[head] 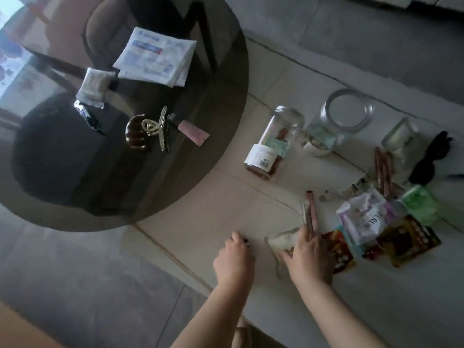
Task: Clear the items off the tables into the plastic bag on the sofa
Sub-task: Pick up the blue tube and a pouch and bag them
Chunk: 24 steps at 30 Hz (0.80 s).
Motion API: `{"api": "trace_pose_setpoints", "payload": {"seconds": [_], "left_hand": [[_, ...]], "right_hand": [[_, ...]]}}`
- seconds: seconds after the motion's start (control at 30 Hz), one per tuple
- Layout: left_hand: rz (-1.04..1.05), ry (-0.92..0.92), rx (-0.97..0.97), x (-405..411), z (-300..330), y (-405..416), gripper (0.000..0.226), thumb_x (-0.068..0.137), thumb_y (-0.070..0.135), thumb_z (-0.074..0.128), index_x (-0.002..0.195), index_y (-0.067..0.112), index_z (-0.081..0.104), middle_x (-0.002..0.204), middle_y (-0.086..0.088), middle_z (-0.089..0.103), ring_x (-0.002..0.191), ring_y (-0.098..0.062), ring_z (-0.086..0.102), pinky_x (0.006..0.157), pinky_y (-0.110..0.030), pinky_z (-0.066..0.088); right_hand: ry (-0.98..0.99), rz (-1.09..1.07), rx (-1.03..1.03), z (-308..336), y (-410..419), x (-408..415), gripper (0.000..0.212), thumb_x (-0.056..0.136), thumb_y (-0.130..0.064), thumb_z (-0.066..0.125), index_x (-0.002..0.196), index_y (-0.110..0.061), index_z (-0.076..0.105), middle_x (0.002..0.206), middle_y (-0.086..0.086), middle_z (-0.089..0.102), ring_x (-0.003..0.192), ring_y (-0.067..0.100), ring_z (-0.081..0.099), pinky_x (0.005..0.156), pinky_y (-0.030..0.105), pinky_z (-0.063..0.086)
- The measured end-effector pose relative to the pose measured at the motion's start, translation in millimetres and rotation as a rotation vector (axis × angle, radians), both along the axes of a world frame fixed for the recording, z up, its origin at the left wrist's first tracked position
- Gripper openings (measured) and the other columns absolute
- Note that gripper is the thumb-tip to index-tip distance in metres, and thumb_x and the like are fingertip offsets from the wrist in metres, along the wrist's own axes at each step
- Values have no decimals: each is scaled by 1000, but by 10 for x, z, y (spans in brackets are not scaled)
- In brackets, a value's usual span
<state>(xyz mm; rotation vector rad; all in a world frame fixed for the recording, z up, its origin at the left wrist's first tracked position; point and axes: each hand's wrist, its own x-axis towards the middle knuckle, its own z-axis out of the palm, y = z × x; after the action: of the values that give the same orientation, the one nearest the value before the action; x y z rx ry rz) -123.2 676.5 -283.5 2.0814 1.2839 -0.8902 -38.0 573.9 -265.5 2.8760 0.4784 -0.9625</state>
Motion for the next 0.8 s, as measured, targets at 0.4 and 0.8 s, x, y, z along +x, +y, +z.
{"api": "trace_pose_setpoints", "payload": {"seconds": [0.4, 0.8], "left_hand": [[-292, -53, 46, 277, 391, 18, 29, 91, 26, 51, 118, 17, 44, 125, -3, 53, 111, -23, 58, 83, -33, 50], [-342, -297, -30, 1129, 1532, -965, 46, 87, 39, 61, 123, 15, 44, 112, -4, 63, 101, -22, 63, 78, -35, 55]], "right_hand": [[31, -204, 259, 376, -223, 88, 46, 84, -22, 63, 125, -15, 45, 126, 5, 52, 117, 23, 51, 86, 30, 45], [-92, -551, 514, 1438, -1476, 497, 58, 84, -38, 65, 129, -17, 33, 118, 6, 61, 103, 25, 62, 70, 27, 43]]}}
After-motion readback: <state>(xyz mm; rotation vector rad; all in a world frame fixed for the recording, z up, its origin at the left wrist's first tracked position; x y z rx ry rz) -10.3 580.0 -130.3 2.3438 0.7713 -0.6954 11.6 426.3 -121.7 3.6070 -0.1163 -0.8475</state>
